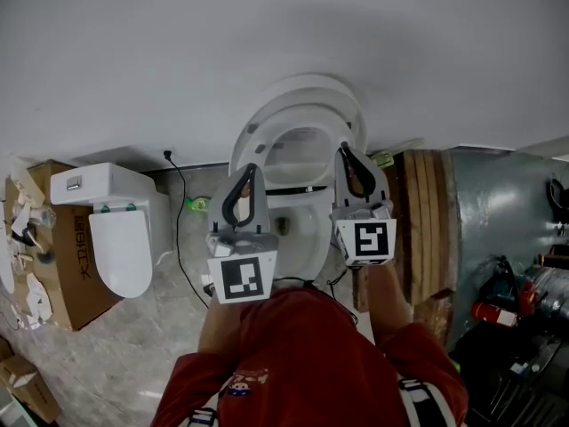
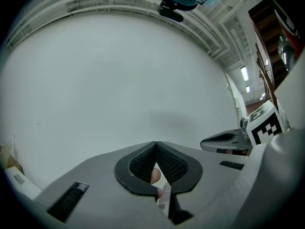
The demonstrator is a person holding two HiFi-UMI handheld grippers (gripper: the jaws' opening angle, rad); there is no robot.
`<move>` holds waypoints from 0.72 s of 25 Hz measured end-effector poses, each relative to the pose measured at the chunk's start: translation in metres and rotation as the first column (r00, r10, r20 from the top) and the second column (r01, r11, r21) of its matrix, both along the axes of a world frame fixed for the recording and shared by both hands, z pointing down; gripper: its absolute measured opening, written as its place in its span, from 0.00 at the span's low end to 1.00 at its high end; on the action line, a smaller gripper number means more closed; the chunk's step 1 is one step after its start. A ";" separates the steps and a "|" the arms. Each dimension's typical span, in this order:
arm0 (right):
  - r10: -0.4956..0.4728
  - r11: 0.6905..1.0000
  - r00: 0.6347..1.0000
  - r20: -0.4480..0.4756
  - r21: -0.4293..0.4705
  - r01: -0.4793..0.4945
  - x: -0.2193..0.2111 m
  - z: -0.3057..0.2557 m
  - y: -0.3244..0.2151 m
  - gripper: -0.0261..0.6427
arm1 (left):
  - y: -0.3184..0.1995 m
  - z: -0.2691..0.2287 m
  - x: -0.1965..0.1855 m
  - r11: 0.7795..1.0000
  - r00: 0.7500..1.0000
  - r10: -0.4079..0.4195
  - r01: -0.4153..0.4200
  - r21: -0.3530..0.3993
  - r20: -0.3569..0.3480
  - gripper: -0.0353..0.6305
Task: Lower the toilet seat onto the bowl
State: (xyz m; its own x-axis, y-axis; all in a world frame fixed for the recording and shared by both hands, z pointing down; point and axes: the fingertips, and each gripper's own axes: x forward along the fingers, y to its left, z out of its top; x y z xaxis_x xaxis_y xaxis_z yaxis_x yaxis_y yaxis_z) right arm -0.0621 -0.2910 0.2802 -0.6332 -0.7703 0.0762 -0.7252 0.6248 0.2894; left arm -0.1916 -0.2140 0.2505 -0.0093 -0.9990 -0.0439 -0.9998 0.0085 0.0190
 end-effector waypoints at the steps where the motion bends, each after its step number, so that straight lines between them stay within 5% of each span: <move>1: -0.011 1.000 1.000 -0.021 0.005 0.011 -0.003 0.003 -0.003 0.06 | -0.001 0.002 -0.001 1.000 1.000 0.004 -0.004 -0.001 -0.010 0.07; 13: -0.102 0.994 0.932 -0.349 -0.006 0.106 -0.037 0.040 -0.042 0.10 | -0.018 0.015 -0.008 0.996 0.995 0.084 -0.085 -0.015 -0.045 0.07; 18: -0.153 0.987 0.870 -0.468 -0.028 0.159 -0.052 0.059 -0.054 0.21 | -0.024 0.018 -0.008 0.984 0.979 0.173 -0.169 -0.047 0.105 0.07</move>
State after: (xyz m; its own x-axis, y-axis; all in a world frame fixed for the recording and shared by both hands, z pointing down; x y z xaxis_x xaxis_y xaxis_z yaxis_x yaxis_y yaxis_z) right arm -0.1137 -0.3448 0.3394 -0.6379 -0.6668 0.3853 -0.3966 0.7133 0.5779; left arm -0.1995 -0.2376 0.2686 0.1646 -0.9864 0.0026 -0.9826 -0.1642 -0.0868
